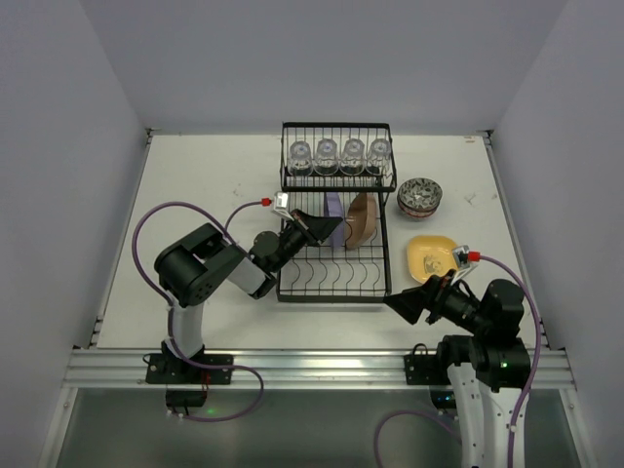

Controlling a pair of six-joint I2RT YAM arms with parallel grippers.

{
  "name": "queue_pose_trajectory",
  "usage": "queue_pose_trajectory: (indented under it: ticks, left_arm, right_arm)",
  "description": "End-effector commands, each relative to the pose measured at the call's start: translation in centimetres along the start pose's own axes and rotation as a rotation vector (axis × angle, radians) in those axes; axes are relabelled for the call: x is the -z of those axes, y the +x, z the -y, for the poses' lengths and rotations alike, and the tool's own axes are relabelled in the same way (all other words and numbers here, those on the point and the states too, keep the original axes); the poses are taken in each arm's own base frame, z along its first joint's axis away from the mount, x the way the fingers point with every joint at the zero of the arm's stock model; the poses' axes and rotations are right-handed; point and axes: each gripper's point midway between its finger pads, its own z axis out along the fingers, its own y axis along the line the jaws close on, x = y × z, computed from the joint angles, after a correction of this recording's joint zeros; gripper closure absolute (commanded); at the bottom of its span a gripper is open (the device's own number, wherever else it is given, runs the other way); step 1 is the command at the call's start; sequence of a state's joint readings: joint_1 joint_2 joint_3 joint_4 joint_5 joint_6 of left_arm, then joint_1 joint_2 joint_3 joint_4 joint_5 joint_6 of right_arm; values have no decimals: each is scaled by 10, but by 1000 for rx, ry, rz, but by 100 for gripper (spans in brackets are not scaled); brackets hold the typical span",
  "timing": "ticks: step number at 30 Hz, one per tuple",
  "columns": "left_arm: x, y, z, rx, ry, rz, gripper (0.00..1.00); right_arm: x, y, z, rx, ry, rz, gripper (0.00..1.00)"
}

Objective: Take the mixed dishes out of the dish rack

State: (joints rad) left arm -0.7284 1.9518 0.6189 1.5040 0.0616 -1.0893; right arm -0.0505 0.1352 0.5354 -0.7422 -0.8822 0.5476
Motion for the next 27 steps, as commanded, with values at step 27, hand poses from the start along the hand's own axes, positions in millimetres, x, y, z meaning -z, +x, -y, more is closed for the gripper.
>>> queue_pose_trajectory:
  ticks: [27]
  left_arm:
    - [23,-74,102,195,344,271,100]
  right_arm:
    - [7,-2,-15,47,-36,8,1]
